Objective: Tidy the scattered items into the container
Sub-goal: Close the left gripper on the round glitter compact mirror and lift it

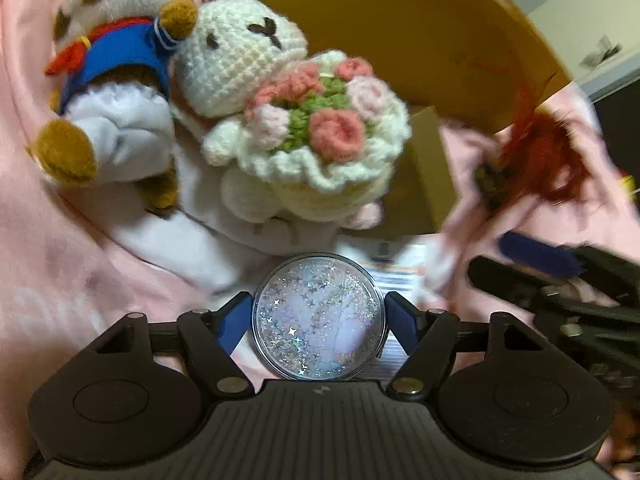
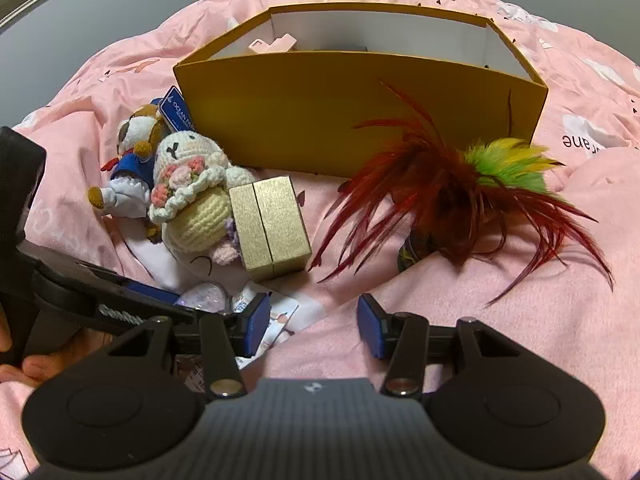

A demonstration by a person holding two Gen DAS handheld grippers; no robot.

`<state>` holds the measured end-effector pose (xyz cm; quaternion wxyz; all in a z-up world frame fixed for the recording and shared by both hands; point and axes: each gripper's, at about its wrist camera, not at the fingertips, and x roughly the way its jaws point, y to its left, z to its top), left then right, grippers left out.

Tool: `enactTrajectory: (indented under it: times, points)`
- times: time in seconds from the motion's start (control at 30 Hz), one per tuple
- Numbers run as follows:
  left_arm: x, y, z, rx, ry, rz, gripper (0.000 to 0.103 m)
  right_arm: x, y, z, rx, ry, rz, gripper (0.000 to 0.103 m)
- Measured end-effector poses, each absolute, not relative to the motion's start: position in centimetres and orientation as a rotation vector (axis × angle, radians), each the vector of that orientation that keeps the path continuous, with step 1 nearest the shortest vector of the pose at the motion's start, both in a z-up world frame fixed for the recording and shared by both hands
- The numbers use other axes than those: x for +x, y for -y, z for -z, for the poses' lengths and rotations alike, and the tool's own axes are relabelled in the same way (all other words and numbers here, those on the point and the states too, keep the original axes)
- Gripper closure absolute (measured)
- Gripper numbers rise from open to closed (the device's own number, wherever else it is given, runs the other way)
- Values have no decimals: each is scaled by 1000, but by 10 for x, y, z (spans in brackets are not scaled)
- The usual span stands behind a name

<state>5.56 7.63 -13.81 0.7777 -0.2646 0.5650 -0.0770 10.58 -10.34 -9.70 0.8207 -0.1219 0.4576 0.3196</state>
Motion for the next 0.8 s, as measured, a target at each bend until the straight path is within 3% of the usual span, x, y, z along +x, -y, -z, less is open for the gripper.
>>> enactTrajectory:
  times: [0.27,0.8]
  points:
    - [57,-76,134,-659,-1186,209,19,107,108,95,-233,-975,-673,51]
    - [65,-74,142,-519,-1255,160,19,107,111,93,-218,-962,-678,51]
